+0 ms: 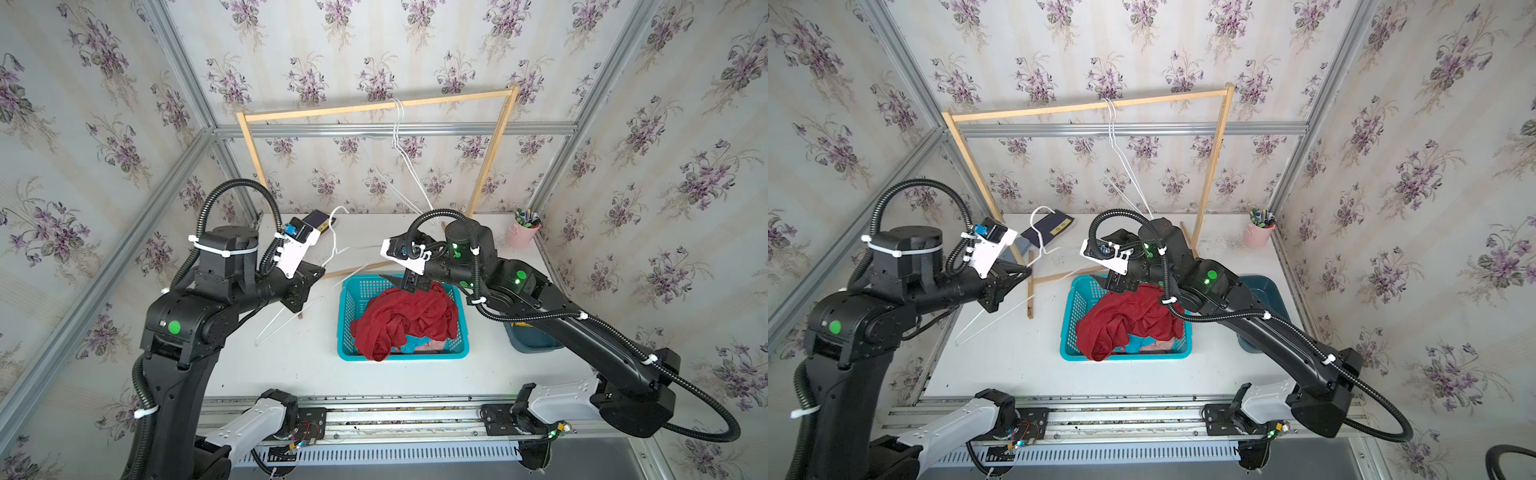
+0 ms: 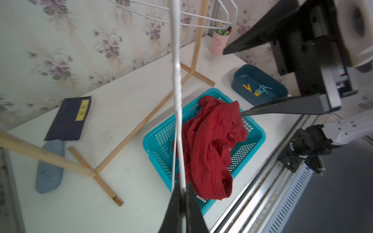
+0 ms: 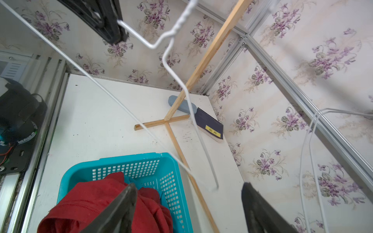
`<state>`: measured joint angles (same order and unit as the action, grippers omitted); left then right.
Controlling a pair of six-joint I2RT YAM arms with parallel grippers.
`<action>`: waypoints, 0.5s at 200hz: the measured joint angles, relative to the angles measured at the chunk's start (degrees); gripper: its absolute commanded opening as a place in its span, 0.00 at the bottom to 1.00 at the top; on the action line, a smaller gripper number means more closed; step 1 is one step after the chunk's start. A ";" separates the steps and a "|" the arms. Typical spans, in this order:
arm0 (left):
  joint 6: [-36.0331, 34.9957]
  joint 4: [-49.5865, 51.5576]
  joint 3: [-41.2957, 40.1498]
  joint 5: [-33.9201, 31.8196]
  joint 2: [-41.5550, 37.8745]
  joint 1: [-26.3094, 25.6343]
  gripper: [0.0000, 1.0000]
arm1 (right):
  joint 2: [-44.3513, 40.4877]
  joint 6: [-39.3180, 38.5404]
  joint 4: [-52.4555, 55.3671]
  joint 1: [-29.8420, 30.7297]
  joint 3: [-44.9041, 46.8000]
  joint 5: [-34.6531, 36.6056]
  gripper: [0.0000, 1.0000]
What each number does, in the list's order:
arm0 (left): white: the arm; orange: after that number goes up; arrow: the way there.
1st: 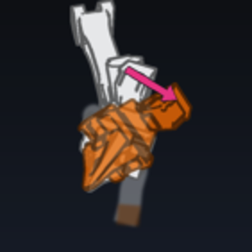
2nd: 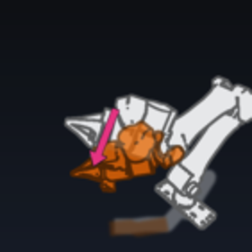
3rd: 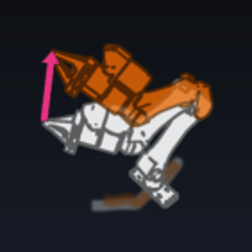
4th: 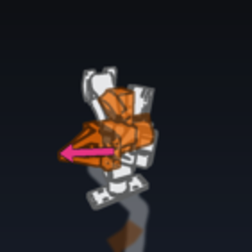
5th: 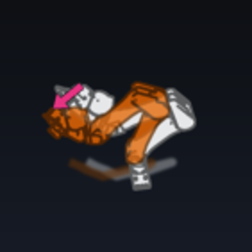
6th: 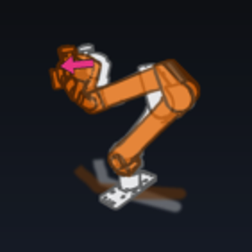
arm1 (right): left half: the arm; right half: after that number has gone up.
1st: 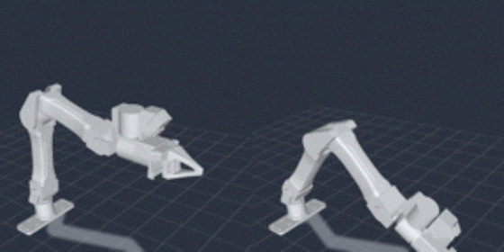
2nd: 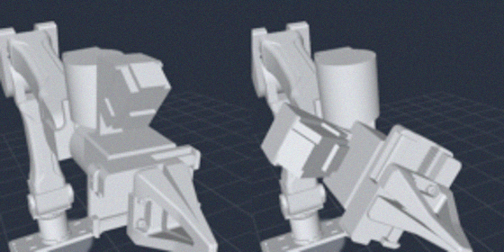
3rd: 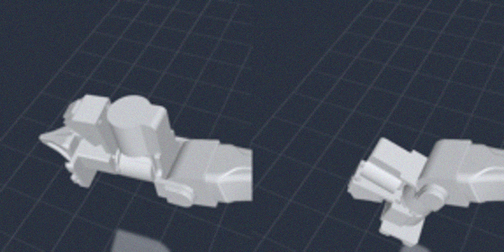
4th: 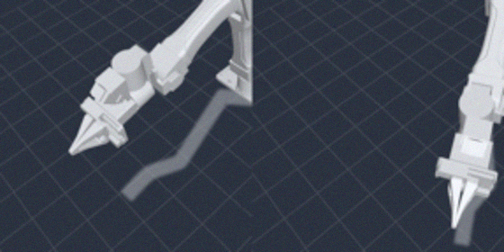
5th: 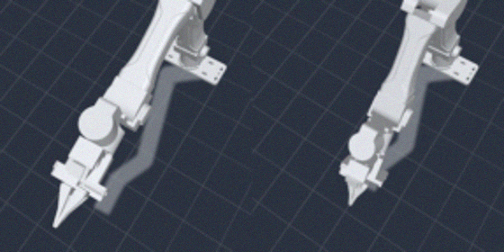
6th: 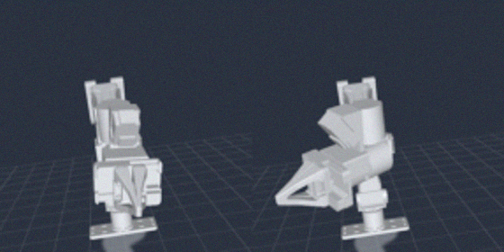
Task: Remove the clothespins securing t-shirts to the hanger
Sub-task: Place the hanger on the clothes rail.
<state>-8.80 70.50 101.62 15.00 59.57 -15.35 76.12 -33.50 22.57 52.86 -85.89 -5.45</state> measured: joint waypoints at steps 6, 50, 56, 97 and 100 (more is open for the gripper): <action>0.72 0.22 1.36 -2.67 0.35 0.00 0.00 | -0.68 0.92 -1.09 0.00 0.83 1.66 0.80; 5.51 -3.37 12.22 -15.82 7.02 0.00 0.00 | -7.54 6.36 -9.22 -0.98 7.48 9.68 0.83; 5.99 -4.17 13.86 -16.74 8.46 0.00 0.00 | -8.39 6.86 -10.43 -1.33 8.59 10.73 0.83; 7.61 -9.77 25.18 -21.33 18.97 -0.02 0.00 | -11.21 10.29 -13.35 -3.85 13.53 14.12 0.83; 7.67 -10.14 25.68 -21.55 19.50 -0.02 0.00 | -11.58 10.69 -13.60 -4.11 13.92 14.36 0.84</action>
<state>-1.13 60.36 127.31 -6.55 79.07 -15.38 64.53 -22.81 8.97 48.75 -71.96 8.91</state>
